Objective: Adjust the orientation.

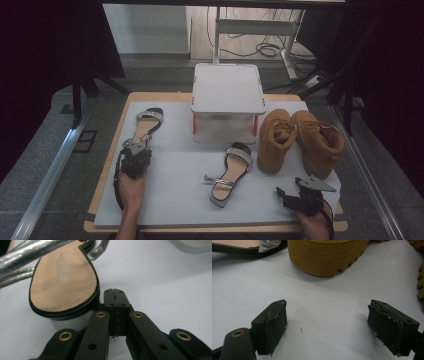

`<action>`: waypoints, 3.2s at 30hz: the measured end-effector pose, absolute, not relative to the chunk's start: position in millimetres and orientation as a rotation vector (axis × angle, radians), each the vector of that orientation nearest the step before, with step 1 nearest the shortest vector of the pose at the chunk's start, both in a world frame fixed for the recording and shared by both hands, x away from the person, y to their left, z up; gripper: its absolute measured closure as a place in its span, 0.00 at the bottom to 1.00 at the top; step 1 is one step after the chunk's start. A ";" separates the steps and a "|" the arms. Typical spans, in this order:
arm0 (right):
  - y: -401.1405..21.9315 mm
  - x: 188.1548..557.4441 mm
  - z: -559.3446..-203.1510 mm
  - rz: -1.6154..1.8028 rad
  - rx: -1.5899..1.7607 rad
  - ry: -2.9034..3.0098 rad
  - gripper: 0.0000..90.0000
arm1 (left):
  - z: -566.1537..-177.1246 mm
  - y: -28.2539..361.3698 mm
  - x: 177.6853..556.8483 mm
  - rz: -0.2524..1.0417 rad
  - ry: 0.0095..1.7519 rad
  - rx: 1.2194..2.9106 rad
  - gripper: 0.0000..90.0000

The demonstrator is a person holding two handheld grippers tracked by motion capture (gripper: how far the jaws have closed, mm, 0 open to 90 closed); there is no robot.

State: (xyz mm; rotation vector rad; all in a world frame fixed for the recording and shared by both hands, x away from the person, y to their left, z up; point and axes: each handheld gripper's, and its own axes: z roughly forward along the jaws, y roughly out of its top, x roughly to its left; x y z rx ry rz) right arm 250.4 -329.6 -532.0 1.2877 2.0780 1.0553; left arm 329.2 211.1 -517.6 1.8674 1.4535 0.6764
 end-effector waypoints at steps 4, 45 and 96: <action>-329.5 250.4 -532.0 1.055 1.287 2.078 0.18 | -517.4 213.2 331.1 0.639 1.465 1.855 1.00; -329.5 250.4 -532.0 1.055 1.288 2.078 0.18 | -518.7 234.5 339.0 0.710 1.617 1.805 0.22; -329.7 250.5 -532.1 1.055 1.286 2.078 0.18 | -519.0 230.0 374.5 0.706 1.650 1.708 0.43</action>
